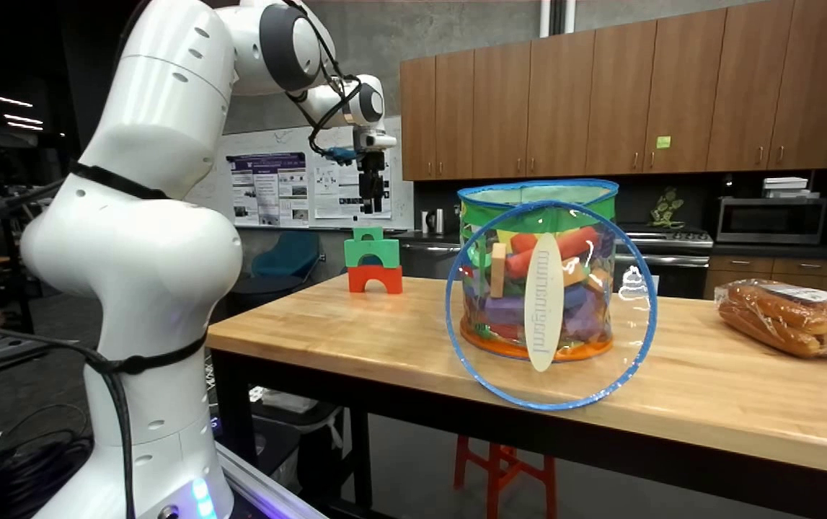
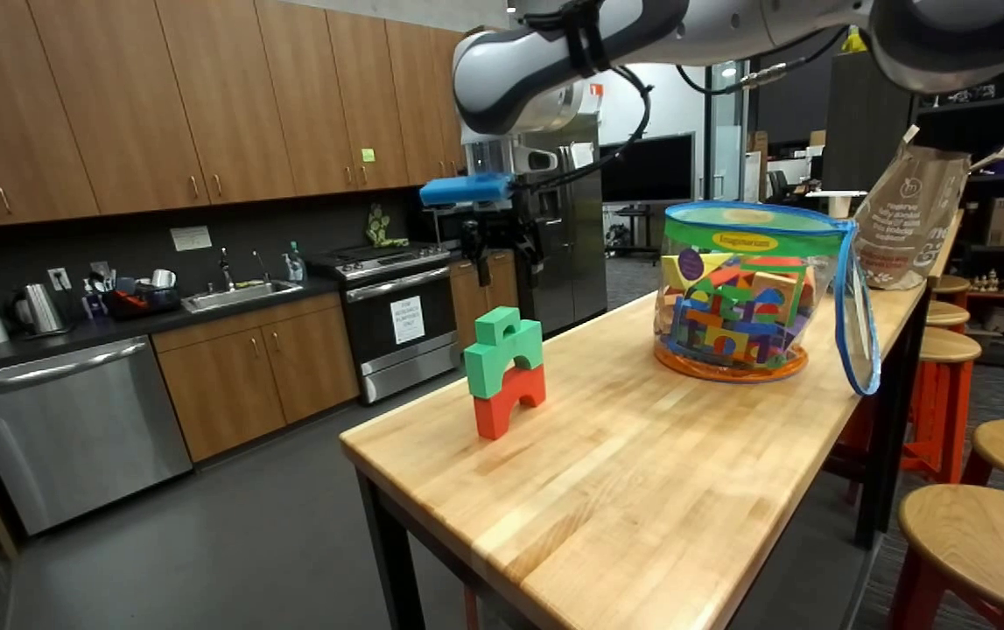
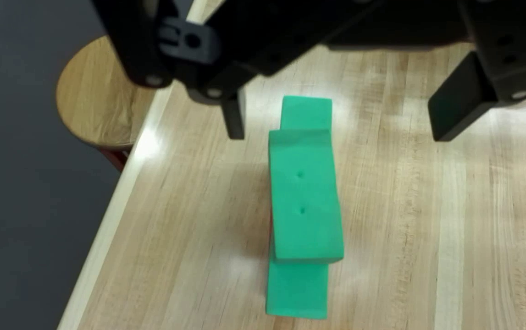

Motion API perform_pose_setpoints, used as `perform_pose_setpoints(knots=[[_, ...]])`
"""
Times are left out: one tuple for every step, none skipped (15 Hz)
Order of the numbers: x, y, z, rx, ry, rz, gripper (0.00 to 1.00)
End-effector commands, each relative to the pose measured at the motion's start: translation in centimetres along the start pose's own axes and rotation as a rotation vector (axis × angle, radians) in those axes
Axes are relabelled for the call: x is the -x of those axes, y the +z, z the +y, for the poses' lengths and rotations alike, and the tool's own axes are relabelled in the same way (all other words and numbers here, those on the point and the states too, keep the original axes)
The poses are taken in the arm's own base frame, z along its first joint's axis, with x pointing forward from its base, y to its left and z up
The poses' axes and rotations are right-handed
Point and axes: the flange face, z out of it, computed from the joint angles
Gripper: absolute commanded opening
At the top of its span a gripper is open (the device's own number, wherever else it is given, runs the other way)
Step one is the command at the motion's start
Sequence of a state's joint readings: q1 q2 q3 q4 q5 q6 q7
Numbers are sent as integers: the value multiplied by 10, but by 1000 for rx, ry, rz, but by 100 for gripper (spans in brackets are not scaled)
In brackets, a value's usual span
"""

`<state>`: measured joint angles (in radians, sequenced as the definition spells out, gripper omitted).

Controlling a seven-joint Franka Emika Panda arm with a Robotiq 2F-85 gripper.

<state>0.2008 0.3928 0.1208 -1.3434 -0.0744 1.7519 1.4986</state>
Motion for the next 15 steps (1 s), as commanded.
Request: perform_pose_setpoints(knots=[[-2,7,-10,35,16,-24,100],[-2,11,-12,42,16,-29,100],[-1,13,-13,51,14,-36,100],[1,18,-16,60,9,-43,100],[3,21,-17,69,4,-49,100],[5,24,-18,77,2,-55,100],[7,27,-19,86,1,-61,100],[8,31,-19,96,2,-68,100],[9,34,-19,106,3,-72,75],[11,36,-20,114,2,-77,74],[12,38,-20,122,1,-79,68],[12,38,-20,126,2,-81,62],[12,39,-19,131,3,-84,55],[12,38,-19,131,3,-85,45],[12,37,-19,132,2,-84,38]])
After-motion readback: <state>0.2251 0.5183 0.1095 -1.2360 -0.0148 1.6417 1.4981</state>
